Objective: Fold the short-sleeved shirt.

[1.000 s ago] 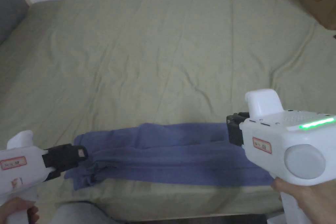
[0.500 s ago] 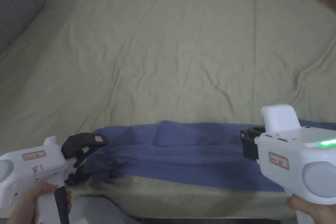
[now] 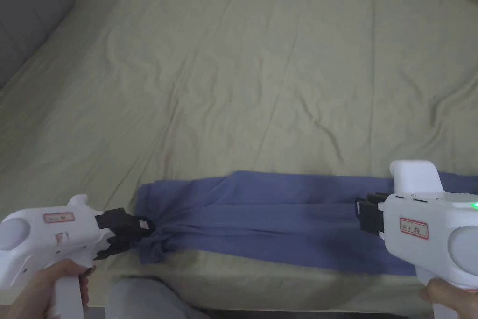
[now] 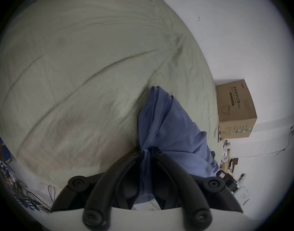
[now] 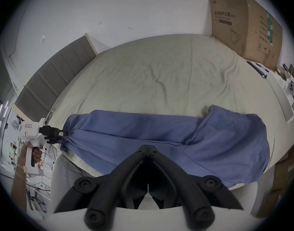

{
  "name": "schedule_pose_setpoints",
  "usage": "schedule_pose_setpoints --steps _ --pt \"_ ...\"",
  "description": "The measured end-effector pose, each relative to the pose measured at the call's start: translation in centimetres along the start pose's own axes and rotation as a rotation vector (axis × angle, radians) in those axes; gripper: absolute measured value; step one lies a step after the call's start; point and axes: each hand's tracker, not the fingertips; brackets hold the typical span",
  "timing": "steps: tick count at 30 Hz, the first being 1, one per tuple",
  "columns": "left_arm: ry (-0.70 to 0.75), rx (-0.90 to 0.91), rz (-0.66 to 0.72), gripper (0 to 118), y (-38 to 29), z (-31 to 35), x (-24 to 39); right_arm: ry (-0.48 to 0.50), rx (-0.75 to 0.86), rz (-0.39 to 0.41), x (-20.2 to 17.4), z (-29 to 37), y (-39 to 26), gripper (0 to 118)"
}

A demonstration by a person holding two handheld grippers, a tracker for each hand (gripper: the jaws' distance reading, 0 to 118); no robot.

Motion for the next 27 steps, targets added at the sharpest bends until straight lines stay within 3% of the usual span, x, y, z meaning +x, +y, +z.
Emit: schedule_pose_setpoints --steps 8,14,20,22,27 --pt "-0.095 0.115 -0.060 8 -1.0 4.3 5.8 -0.051 0.019 -0.086 3.7 1.4 -0.2 0" --pt "-0.193 0.115 -0.315 8 -3.0 4.9 15.1 -0.061 0.055 -0.125 5.6 2.8 0.0 0" --pt "-0.243 -0.080 -0.654 8 -8.9 -2.4 25.0 -0.059 0.103 -0.169 7.5 4.4 -0.1 0" --pt "-0.191 -0.207 -0.693 8 -10.8 -6.6 26.8 -0.061 0.109 -0.179 8.0 4.8 -0.4 0" --pt "-0.103 -0.284 -0.722 8 -13.1 -13.9 26.5 -0.072 0.114 -0.231 9.6 5.2 -1.4 0"
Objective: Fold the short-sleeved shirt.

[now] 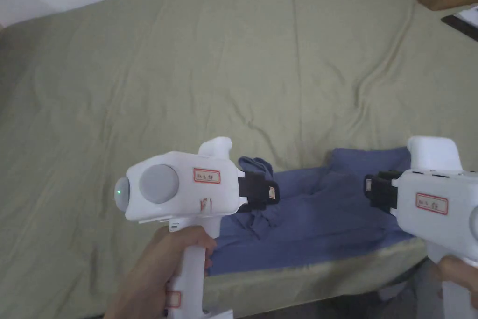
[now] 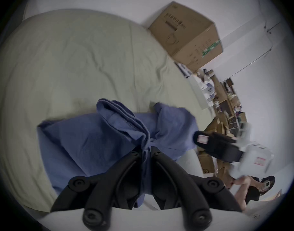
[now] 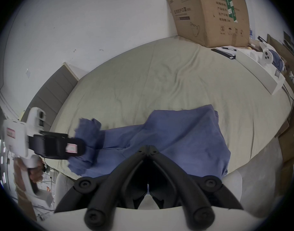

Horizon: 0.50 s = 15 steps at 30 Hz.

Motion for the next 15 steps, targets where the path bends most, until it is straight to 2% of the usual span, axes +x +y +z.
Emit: schedule_pose_setpoints --steps 2,3,4,6,7,8,13,14,15 --pt "-0.006 -0.023 0.009 9 0.0 -0.9 -0.5 -0.004 -0.001 -0.011 0.5 0.1 -0.2 0" --pt "-0.019 -0.038 0.028 15 0.1 -1.1 -0.8 -0.008 -0.002 -0.011 0.7 0.2 -0.2 0" --pt "-0.055 -0.043 0.055 41 -0.1 -0.9 -1.1 -0.012 -0.005 -0.010 0.8 0.1 -0.2 0" --pt "-0.077 -0.018 0.057 104 -0.2 -0.1 -1.3 -0.016 -0.007 -0.012 1.0 0.0 -0.3 0" --pt "-0.075 0.001 0.055 117 -0.2 0.6 -1.3 -0.015 -0.007 -0.015 1.1 0.0 -0.3 0" --pt "-0.080 0.070 0.054 115 -0.4 1.9 -0.8 -0.012 -0.007 -0.019 1.1 0.0 -0.3 0" --pt "-0.052 0.108 0.136 112 -0.2 5.7 -1.0 0.009 -0.007 -0.019 0.8 -0.2 -0.4 0" --pt "-0.046 0.117 0.150 104 -0.3 6.0 -1.2 0.012 -0.007 -0.017 0.7 -0.2 -0.5 0" --pt "-0.027 0.126 0.155 84 -0.5 6.2 -1.2 0.016 -0.008 -0.014 0.6 -0.2 -0.6 0"
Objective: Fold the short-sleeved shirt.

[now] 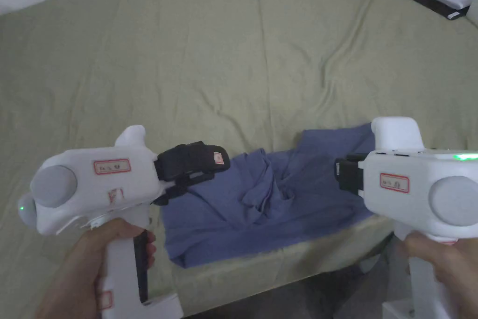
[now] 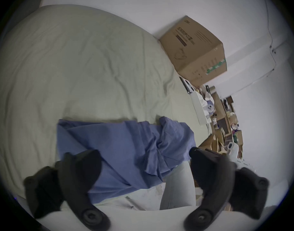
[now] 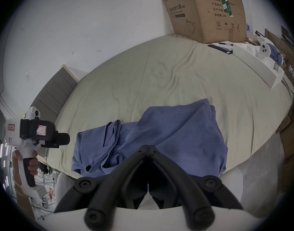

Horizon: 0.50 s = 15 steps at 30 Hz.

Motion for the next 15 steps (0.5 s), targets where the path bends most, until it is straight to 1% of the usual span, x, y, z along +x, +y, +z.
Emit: schedule_pose_setpoints --steps 1,2,3,4,5,8,9,11,13,15 --pt "0.027 0.006 0.010 43 0.6 -0.6 -1.4 0.004 -0.001 0.001 -0.1 0.0 -0.1 0" --pt "0.064 0.003 0.011 14 0.6 -1.0 -1.4 0.008 -0.001 0.002 -0.1 -0.1 -0.1 0" --pt "0.106 -0.007 0.002 8 0.3 -1.7 -1.2 0.012 -0.003 0.003 -0.1 -0.1 -0.2 0" --pt "0.126 -0.026 -0.017 8 0.1 -2.5 -1.1 0.016 -0.005 0.003 -0.1 -0.1 -0.2 0" --pt "0.126 -0.052 -0.040 8 0.6 -3.7 -2.6 0.018 -0.006 0.003 -0.1 -0.1 -0.2 0" --pt "0.079 -0.144 -0.032 5 0.0 -7.0 -2.7 0.019 -0.006 0.002 0.0 0.0 -0.3 0" --pt "0.068 -0.163 -0.039 5 -1.7 -7.7 -1.1 0.021 -0.006 0.002 0.1 0.1 -0.3 0" --pt "0.038 -0.225 -0.065 5 -2.8 -9.7 0.1 0.019 -0.004 0.001 0.4 0.2 -0.3 0" --pt "0.051 -0.289 -0.129 3 -3.3 -11.4 0.7 0.015 -0.005 -0.002 0.7 0.4 -0.3 0" --pt "0.058 -0.287 -0.141 3 -3.6 -11.9 1.5 0.010 -0.004 -0.010 0.9 0.5 -0.4 0"
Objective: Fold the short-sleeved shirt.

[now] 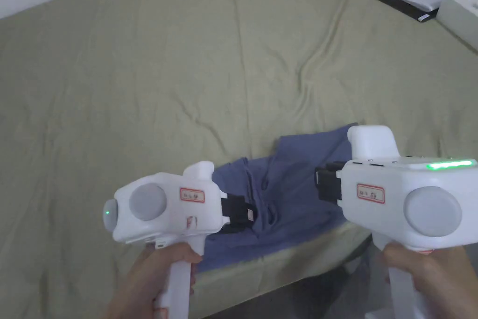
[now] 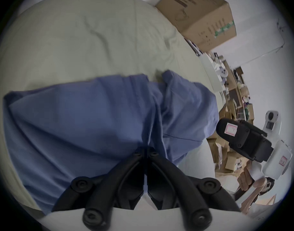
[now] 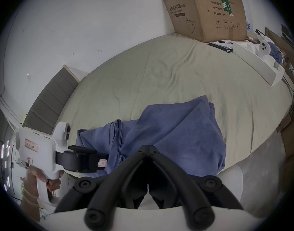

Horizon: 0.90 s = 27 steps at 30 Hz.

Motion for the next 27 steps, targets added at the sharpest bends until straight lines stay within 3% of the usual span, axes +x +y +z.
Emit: schedule_pose_setpoints --steps 3,8,9,10,11,12,18,21,25,27 --pt "-0.137 0.036 0.005 3 0.1 1.3 1.3 0.002 0.001 -0.004 0.3 0.2 -0.1 0" --pt "-0.188 0.152 0.022 7 0.2 5.9 1.1 -0.003 -0.001 0.002 0.3 0.1 0.1 0" --pt "-0.203 0.180 0.018 21 0.0 7.1 0.3 0.001 -0.001 0.001 0.2 0.1 0.1 0" --pt "-0.220 0.211 0.024 66 0.3 8.2 -1.4 0.004 0.000 0.001 0.1 0.1 0.1 0" --pt "-0.217 0.224 0.032 102 0.0 9.0 -2.5 0.007 0.000 0.005 0.0 0.1 0.1 0" --pt "-0.205 0.224 0.054 118 -0.4 9.8 -4.0 0.009 -0.002 0.012 -0.3 0.1 0.2 0" --pt "-0.220 0.262 0.353 116 -1.8 12.6 -15.0 0.019 -0.022 0.043 -1.8 -1.0 0.3 0" --pt "-0.264 0.231 0.397 116 -2.4 11.4 -18.5 0.025 -0.038 0.055 -3.0 -1.7 0.4 0" --pt "-0.299 0.140 0.379 116 -3.1 8.3 -18.8 0.028 -0.056 0.097 -4.5 -2.1 0.5 0" --pt "-0.380 0.201 0.392 116 -3.2 8.5 -15.9 0.033 -0.063 0.107 -4.9 -2.3 0.5 0"
